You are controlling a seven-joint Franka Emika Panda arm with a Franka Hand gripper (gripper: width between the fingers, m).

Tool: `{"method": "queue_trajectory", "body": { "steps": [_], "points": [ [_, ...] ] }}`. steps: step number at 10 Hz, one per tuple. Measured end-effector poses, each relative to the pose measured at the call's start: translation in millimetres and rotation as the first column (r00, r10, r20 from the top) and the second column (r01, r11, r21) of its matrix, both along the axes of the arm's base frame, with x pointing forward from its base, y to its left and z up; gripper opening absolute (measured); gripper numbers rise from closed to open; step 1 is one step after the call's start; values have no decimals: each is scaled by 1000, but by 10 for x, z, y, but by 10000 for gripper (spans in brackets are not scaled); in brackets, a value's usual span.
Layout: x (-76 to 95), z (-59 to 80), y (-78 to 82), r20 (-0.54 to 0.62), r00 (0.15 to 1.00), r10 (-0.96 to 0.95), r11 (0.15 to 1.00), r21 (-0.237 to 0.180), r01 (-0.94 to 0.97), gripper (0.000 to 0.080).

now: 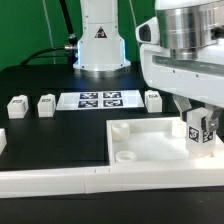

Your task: Assemble square table

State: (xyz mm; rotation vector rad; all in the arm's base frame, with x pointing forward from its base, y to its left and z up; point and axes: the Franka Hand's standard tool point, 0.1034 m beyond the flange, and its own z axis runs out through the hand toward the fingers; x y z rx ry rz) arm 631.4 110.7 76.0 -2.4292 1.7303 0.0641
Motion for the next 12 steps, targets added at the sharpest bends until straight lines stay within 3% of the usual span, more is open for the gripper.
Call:
{"method": "queue_trajectory", "body": {
  "steps": [3, 4, 5, 6, 10, 12],
  "points": [
    [-17, -6, 6, -8, 995, -101, 995, 13, 101, 300],
    [-19, 1, 27, 6, 1000, 17, 1000, -6, -17, 382],
    [-8, 24, 85, 25, 983, 182, 983, -37, -181, 522],
    [18, 34, 114, 58, 924, 378, 925, -71, -374, 609],
    [9, 27, 132, 68, 766, 639, 767, -116, -631, 647],
    [38, -12, 106, 28, 421, 907, 418, -196, -887, 649]
  ]
}}
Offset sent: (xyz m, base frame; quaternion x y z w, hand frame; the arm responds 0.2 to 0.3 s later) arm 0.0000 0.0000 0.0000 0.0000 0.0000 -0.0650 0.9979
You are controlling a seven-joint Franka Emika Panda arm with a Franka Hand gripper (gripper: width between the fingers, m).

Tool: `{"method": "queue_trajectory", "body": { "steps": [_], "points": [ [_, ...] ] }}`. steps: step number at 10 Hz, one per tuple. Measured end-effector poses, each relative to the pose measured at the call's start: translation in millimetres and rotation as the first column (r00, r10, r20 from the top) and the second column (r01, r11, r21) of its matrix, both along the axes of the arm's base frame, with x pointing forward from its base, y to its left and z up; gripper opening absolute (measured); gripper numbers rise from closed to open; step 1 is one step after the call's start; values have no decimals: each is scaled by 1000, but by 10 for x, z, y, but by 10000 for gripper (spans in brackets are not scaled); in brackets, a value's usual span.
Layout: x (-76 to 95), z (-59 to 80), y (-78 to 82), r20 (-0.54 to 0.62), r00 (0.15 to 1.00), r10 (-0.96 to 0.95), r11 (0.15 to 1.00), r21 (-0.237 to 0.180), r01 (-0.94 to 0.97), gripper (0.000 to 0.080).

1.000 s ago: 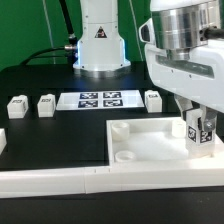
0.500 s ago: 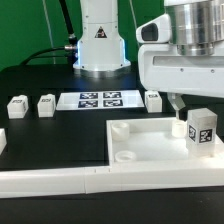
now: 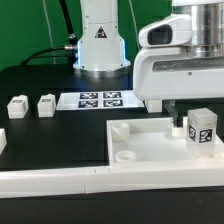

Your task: Assemble square table

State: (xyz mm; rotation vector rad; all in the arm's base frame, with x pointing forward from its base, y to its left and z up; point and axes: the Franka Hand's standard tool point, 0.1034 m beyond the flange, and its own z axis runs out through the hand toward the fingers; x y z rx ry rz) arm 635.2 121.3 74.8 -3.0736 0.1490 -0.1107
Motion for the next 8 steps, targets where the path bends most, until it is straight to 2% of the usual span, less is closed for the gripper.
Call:
{"method": "queue_trajectory", "body": {
  "steps": [1, 5, 7, 8],
  "points": [
    [4, -13, -38, 8, 988, 152, 988, -13, -152, 649],
    [-8, -22, -17, 8, 992, 128, 992, -10, -128, 637],
    [-9, -24, -16, 2, 1000, 12, 1000, -1, -12, 285],
    [-9, -25, -24, -4, 997, -76, 997, 5, 76, 290]
  ]
}}
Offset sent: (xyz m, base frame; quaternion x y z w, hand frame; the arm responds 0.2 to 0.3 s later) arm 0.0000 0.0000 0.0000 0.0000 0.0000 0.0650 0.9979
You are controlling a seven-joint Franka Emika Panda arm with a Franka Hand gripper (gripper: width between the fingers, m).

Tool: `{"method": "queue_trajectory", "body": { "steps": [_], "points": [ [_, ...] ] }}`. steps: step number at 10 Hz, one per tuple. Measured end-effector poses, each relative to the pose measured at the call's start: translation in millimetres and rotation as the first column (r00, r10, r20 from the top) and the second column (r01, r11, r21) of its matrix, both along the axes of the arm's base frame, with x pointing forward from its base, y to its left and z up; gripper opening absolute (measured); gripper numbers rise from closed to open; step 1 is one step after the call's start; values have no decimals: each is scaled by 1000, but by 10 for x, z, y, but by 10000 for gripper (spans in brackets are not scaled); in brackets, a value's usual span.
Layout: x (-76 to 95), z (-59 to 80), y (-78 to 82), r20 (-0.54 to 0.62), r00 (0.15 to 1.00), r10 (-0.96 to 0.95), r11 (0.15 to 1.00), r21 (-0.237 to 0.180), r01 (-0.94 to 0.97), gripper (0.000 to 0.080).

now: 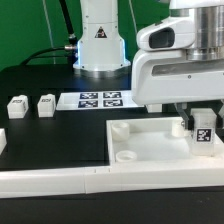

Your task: Assemble square table

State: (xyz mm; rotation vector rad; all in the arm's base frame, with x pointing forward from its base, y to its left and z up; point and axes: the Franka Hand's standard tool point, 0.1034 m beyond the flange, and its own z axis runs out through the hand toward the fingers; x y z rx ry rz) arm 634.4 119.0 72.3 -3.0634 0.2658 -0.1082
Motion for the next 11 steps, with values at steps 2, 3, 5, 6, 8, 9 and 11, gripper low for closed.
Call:
{"method": "queue_trajectory", "body": {
  "steps": [2, 3, 5, 6, 8, 9, 11],
  "points": [
    [-7, -3, -22, -27, 960, -280, 960, 14, 280, 290],
    [-6, -4, -48, -50, 888, -458, 888, 32, 460, 290],
    [-19, -22, -86, -122, 648, -752, 646, 61, 761, 290],
    [-31, -23, -106, -147, 597, -789, 593, 76, 802, 290],
    [-36, -23, -99, -160, 506, -848, 503, 64, 862, 291],
    [-36, -24, -100, -166, 469, -868, 466, 61, 883, 291],
    [-44, -24, -84, -200, 283, -938, 280, 43, 959, 291]
  ]
}}
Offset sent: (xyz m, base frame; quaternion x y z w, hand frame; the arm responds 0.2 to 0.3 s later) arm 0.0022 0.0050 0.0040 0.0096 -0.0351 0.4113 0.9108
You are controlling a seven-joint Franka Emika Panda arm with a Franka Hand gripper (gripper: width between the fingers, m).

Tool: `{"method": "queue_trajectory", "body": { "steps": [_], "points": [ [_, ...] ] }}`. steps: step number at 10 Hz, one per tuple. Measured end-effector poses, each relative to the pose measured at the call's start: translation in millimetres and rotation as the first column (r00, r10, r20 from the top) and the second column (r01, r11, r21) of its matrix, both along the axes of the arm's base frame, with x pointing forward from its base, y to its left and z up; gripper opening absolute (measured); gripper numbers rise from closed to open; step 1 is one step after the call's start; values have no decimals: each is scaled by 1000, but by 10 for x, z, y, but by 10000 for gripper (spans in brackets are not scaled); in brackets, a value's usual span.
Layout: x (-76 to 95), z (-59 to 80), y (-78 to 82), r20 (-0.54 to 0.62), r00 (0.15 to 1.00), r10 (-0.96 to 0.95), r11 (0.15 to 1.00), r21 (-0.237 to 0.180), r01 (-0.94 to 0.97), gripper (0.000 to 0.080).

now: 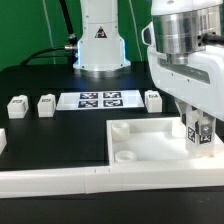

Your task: Assemble square table

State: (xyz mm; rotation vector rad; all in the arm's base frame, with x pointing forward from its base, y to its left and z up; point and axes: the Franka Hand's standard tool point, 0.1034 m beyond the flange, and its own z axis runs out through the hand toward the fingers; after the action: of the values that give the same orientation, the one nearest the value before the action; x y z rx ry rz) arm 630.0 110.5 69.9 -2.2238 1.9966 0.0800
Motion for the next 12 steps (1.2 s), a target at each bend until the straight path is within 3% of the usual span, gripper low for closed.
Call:
{"method": "queue_trajectory", "body": {
  "steps": [3, 4, 5, 6, 7, 8, 10, 12],
  "points": [
    [-3, 6, 55, -68, 901, -429, 899, 65, 434, 291],
    [-3, 8, 56, -65, 905, -421, 903, 65, 425, 291],
    [-7, 1, 56, -66, 906, -418, 905, 65, 421, 375],
    [-18, -10, 72, -52, 939, -341, 938, 55, 343, 375],
    [-30, -21, 120, -9, 995, -101, 994, 27, 101, 509],
    [-38, -39, 154, 22, 995, 102, 995, 11, -102, 620],
    [-35, -40, 133, 37, 981, 190, 982, 2, -190, 640],
    [-41, -40, 123, 58, 912, 406, 914, -28, -405, 648]
  ]
}}
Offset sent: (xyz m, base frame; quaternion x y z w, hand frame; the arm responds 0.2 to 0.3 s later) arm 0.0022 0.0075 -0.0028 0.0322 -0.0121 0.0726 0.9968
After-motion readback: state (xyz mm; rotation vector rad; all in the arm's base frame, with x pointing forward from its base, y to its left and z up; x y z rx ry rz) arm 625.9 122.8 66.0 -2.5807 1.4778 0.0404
